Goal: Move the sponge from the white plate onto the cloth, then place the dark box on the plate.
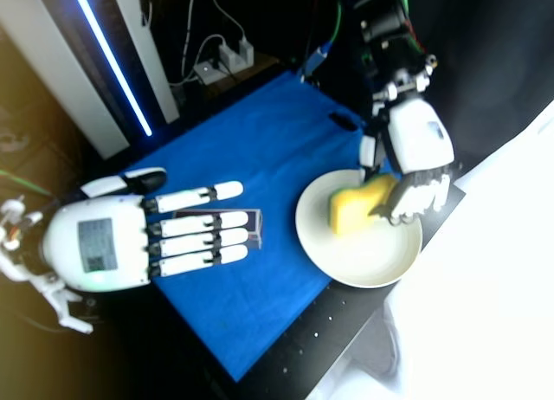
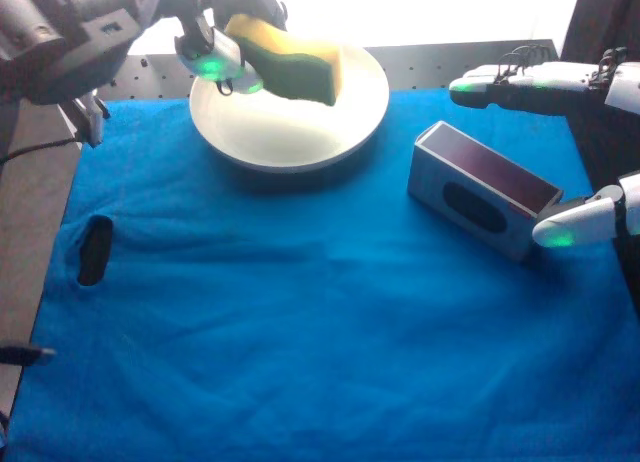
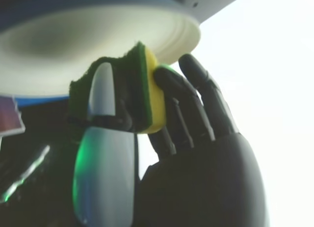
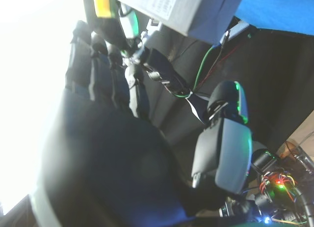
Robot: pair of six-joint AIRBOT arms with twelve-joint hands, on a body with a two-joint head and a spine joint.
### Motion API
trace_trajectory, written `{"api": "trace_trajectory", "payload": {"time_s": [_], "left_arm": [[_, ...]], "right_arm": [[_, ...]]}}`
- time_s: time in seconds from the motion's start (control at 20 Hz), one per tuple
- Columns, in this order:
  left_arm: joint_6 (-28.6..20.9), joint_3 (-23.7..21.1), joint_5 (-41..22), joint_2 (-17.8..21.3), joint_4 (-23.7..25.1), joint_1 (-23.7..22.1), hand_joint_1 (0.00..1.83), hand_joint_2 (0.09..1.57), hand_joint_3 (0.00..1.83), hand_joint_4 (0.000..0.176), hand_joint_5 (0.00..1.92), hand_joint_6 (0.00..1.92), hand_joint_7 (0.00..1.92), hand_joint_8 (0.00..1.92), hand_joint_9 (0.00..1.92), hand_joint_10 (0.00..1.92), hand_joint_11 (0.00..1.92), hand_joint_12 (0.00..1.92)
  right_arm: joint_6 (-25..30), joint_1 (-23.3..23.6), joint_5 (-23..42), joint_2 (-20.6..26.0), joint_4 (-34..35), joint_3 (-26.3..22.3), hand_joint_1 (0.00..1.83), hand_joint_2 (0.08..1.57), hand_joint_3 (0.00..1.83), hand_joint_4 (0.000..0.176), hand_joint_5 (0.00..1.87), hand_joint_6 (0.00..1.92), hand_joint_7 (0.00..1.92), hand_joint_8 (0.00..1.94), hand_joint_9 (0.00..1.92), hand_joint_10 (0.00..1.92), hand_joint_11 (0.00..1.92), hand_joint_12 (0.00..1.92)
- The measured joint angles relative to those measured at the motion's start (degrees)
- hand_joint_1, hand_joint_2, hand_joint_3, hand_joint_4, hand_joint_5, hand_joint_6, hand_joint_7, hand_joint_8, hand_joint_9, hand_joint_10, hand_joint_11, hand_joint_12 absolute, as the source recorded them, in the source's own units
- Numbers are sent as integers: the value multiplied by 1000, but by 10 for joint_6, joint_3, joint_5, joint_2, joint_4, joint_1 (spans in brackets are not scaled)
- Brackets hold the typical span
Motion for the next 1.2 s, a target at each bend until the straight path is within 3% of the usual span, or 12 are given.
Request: {"api": "trace_trajectory", "payload": {"time_s": [0.05, 0.15, 0.25, 0.4, 0.45, 0.5, 0.6, 0.75, 0.8, 1.1, 1.15, 1.2], "left_arm": [[0, -18, -19, 15, -6, -2, 1370, 1098, 2, 0, 1076, 788, 939, 982, 898, 1220, 688, 1344], [1, -47, -54, 40, -12, -2, 1271, 1100, 0, 0, 1143, 660, 896, 1169, 841, 1112, 637, 1459], [17, -93, -92, 77, -18, -2, 1228, 1106, 0, 7, 1050, 889, 948, 1056, 862, 957, 636, 1370], [36, -166, -145, 136, -18, -1, 1236, 1088, 0, 1, 1079, 772, 999, 1050, 952, 827, 745, 1264], [37, -191, -173, 160, -19, 10, 1236, 1084, 1, 14, 1077, 807, 1009, 1005, 982, 782, 787, 1241], [37, -217, -195, 183, -20, 25, 1252, 1091, 0, 0, 1099, 649, 997, 1143, 1006, 889, 818, 1356], [37, -258, -217, 224, -20, 61, 1264, 1099, 1, 0, 1128, 563, 949, 1249, 918, 1046, 738, 1511], [37, -323, -236, 293, -29, 133, 1248, 1092, 0, 0, 1062, 746, 1010, 1093, 977, 926, 789, 1386], [38, -335, -237, 302, -31, 151, 1271, 1067, 0, 0, 1043, 755, 1135, 899, 1159, 711, 1032, 1078], [34, -350, -204, 268, -24, 209, 1249, 1060, 0, 17, 1102, 768, 1109, 819, 1218, 491, 1006, 1099], [35, -349, -200, 262, -38, 224, 1206, 1025, 0, 0, 1182, 623, 1040, 473, 1111, 441, 820, 1106], [39, -348, -200, 259, -57, 238, 1206, 1025, 0, 0, 1182, 623, 1040, 473, 1111, 441, 820, 1106]], "right_arm": [[0, 0, 0, 0, 1, -1, 696, 948, 3, 116, 157, 6, 147, 7, 112, 7, 93, 52], [2, 0, 0, 0, 0, -1, 718, 953, 5, 111, 154, 4, 142, 4, 103, 2, 68, 41], [4, 0, 1, 0, 0, -3, 755, 939, 0, 117, 167, 7, 141, 2, 100, 1, 67, 39], [6, 0, 0, 0, 3, -6, 772, 941, 0, 104, 182, 9, 142, 1, 85, 0, 48, 30], [6, 0, 0, 0, 4, -8, 744, 955, 5, 108, 167, 1, 132, 0, 86, 0, 69, 39], [7, 0, 0, 0, 4, -10, 752, 946, 0, 103, 181, 6, 162, 10, 118, 11, 93, 48], [7, 0, 0, 1, 4, -14, 742, 947, 1, 107, 179, 4, 160, 7, 107, 5, 60, 34], [7, 0, 0, 1, 5, -16, 769, 970, 9, 83, 171, 0, 151, 1, 92, 0, 31, 20], [7, 0, 0, 1, 6, -16, 747, 972, 7, 79, 163, 2, 135, 1, 61, 2, 6, 3], [7, 0, 0, 0, 13, -17, 761, 974, 0, 60, 160, 1, 155, 0, 134, 1, 128, 44], [7, 0, 0, 1, 14, -17, 780, 974, 0, 62, 161, 1, 142, 0, 114, 0, 108, 33], [7, 0, -1, 1, 14, -17, 780, 974, 0, 62, 161, 1, 142, 0, 114, 0, 108, 33]]}}
